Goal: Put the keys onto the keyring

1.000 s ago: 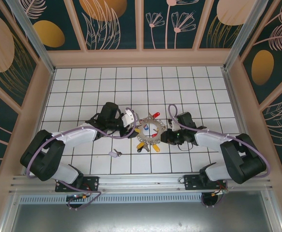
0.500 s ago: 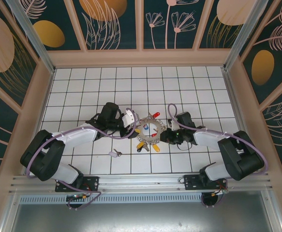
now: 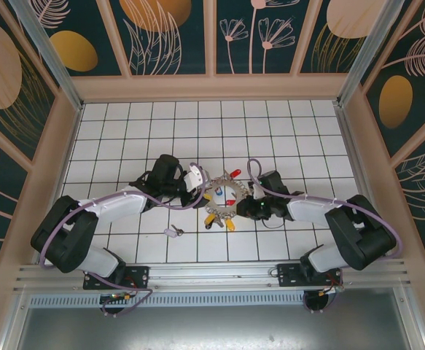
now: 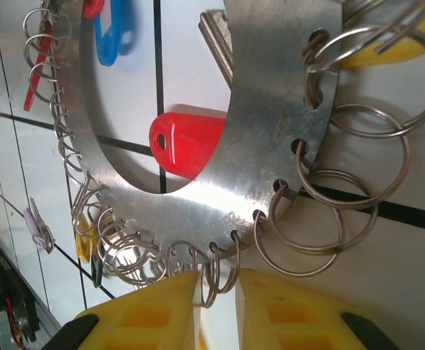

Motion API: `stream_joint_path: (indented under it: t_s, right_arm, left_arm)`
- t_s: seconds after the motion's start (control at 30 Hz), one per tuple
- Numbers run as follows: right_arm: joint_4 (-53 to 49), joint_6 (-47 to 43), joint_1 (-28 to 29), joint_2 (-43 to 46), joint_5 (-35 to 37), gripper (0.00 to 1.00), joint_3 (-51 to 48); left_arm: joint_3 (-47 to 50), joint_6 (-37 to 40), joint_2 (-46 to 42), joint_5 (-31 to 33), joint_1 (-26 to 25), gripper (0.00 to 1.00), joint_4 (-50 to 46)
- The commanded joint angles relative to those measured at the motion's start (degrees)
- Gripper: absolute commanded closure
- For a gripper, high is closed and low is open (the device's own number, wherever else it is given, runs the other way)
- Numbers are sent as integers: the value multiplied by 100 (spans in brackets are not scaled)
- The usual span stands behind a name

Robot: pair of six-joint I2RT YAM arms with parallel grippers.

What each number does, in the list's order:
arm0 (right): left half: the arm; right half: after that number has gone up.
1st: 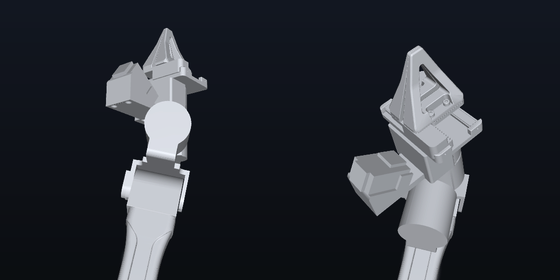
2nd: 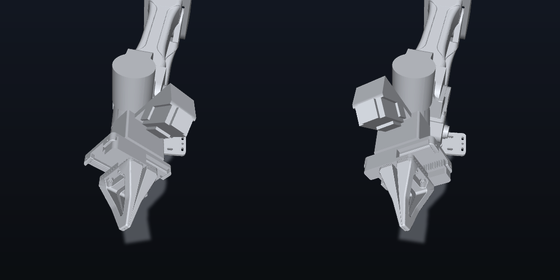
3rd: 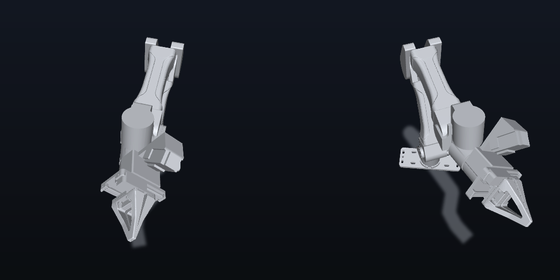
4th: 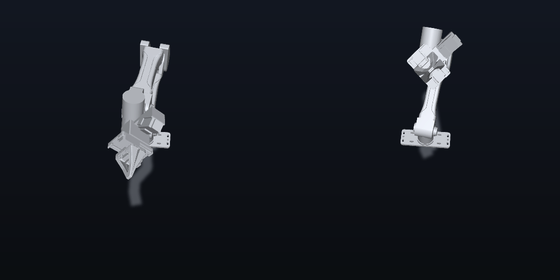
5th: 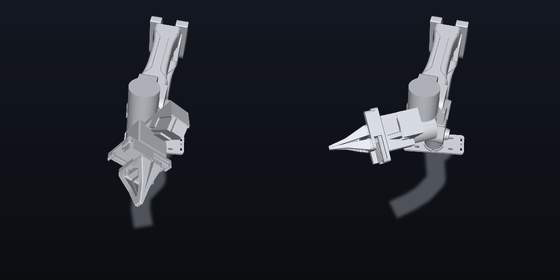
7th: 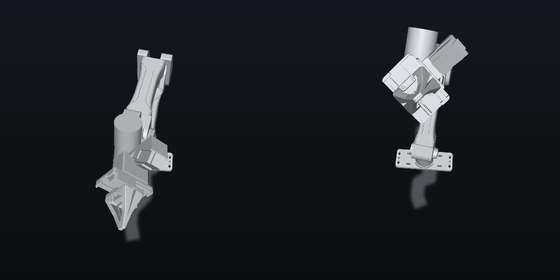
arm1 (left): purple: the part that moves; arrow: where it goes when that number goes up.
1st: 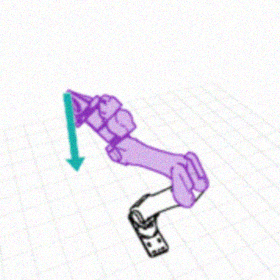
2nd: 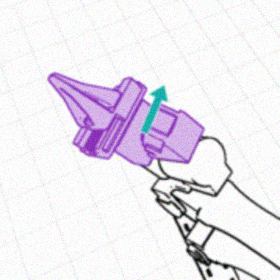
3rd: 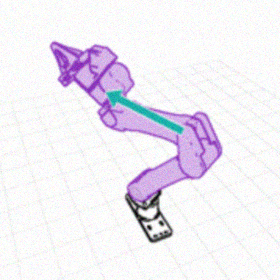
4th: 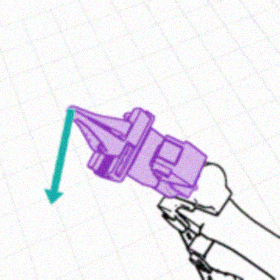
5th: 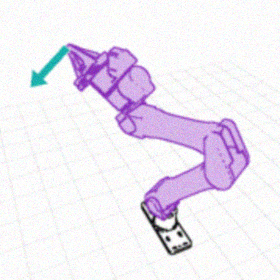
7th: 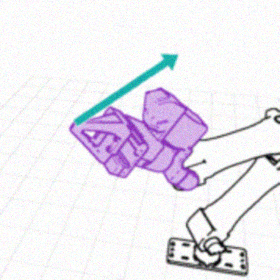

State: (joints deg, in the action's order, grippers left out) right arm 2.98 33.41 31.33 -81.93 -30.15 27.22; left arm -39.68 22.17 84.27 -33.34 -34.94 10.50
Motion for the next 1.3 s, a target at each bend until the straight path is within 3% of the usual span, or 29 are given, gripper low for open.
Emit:
stream_joint_path:
  t_s: [0.0, 0.27, 0.5, 0.83, 1.1, 1.27]
  right_arm:
    - [176, 413, 228, -144, 509, 80, 1]
    - [248, 658, 365, -246, 746, 84, 112]
    - [100, 390, 350, 53, 822, 98, 211]
    - [-366, -1525, 274, 879, 907, 100, 565]
    - [880, -2851, 228, 1649, 117, 100, 13]
    - [1655, -3468, 233, 2143, 84, 100, -380]
  left_arm:
    - [20, -96, 56, 112, -44, 42, 210]
    - [44, -95, 57, 116, -53, 42, 231]
    - [57, -107, -12, 61, -49, 42, 271]
    - [-32, -346, -164, -378, -48, 41, 739]
    - [-156, -548, 139, -1032, -65, 41, 1182]
    - [-243, -348, 317, -1204, -193, 41, 1253]
